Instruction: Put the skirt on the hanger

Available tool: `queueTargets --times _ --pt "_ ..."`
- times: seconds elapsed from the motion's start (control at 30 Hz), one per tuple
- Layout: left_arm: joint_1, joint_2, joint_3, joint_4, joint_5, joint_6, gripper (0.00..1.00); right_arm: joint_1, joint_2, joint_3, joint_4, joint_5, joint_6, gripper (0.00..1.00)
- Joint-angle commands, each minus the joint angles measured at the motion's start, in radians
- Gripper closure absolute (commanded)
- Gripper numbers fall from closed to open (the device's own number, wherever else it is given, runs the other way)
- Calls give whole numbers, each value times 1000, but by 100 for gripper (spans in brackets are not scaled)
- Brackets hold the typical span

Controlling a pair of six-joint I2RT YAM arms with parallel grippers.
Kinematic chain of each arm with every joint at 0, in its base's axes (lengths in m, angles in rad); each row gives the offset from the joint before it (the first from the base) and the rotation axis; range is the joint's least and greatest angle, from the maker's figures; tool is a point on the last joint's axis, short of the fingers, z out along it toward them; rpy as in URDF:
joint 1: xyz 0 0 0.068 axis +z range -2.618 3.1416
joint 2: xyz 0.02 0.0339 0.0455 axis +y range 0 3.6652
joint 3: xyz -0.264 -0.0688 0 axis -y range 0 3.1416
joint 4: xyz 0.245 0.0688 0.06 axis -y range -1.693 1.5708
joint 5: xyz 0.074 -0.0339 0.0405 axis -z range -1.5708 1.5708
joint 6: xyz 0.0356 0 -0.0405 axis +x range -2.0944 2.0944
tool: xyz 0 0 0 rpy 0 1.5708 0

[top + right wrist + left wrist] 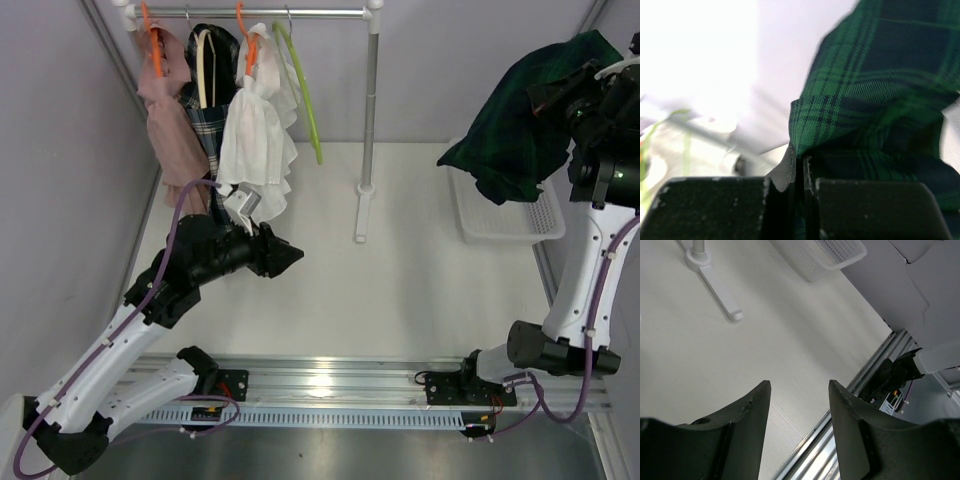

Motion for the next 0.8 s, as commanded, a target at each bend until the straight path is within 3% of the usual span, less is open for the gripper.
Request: queueTargets --times 0.0,0.1,0.23,0.37,0.47,0.6,0.7,0.73,0.77 --pt "-8 -16 -4 58 -5 -19 45 101 -86 -28 64 -107 20 100" --pt "-7 -24 -4 57 -11 -21 45 201 -127 -152 53 -72 20 100" --pt "-8 -32 3 52 -21 -21 45 483 -218 -391 76 54 40 100" --pt "-8 -42 10 35 -28 -21 44 678 -273 -626 127 108 78 100" --pt "-8 -49 18 28 -36 -19 44 752 -298 -768 159 119 80 100" --pt "-7 -55 7 29 -34 -24 44 705 -287 -932 176 54 91 97" --pt "-7 -47 -14 35 -36 -32 44 692 -224 -999 158 111 75 81" --pt "-8 -44 -34 37 -43 -36 44 697 -203 -1001 141 140 66 65" --pt "-8 -38 -40 37 -51 -39 44 701 -183 -1003 128 174 51 58"
